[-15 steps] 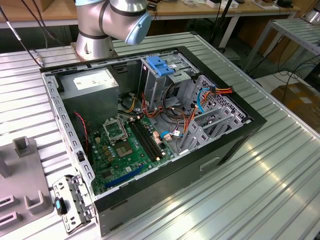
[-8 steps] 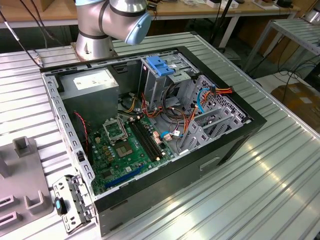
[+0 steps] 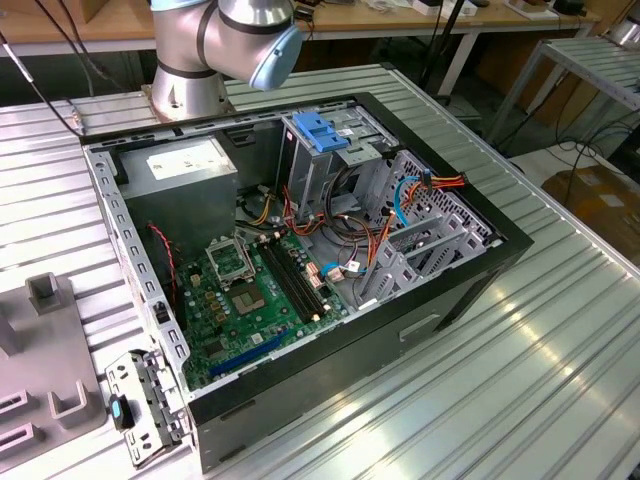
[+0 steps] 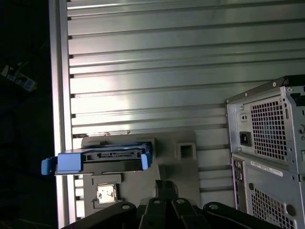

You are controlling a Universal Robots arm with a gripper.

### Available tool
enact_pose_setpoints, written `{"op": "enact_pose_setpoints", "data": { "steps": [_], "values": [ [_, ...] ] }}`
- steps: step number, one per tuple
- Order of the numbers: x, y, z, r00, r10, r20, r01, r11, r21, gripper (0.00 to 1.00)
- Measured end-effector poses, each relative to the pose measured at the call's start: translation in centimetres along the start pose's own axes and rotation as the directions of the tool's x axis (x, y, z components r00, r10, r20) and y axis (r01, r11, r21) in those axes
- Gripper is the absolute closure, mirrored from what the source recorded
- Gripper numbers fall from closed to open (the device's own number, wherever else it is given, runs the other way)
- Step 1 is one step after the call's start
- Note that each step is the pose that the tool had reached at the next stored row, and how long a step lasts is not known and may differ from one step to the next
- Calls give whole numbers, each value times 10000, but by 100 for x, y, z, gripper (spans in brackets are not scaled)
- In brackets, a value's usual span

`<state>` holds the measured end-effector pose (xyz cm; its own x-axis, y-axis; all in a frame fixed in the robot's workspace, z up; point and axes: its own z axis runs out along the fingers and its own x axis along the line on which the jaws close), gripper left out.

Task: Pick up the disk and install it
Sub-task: 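Reach for the disk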

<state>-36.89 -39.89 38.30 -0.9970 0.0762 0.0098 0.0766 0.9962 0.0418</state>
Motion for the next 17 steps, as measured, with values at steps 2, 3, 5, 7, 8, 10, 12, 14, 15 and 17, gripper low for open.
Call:
{"op": "enact_pose_setpoints", "data": {
  "steps": [2, 3, 5, 7, 8, 10, 12, 14, 15, 17],
  "values": [
    [17, -1, 1, 10000, 0, -4, 0, 10000, 1, 89],
    [25, -2, 1, 10000, 0, -5, 0, 10000, 0, 89],
    [45, -4, 2, 10000, 0, -10, 0, 10000, 1, 89],
    [56, -5, 2, 10000, 0, -12, 0, 10000, 1, 89],
    [58, -4, 2, 10000, 0, -12, 0, 10000, 1, 89],
    [60, -5, 2, 10000, 1, -12, -1, 10000, 1, 89],
    [62, -5, 2, 10000, 0, -12, 0, 10000, 1, 89],
    [62, -5, 2, 10000, 0, -12, 0, 10000, 1, 89],
    [63, -5, 2, 10000, 0, -12, 0, 10000, 1, 89],
    [63, -5, 2, 10000, 0, -12, 0, 10000, 1, 89]
  ]
}}
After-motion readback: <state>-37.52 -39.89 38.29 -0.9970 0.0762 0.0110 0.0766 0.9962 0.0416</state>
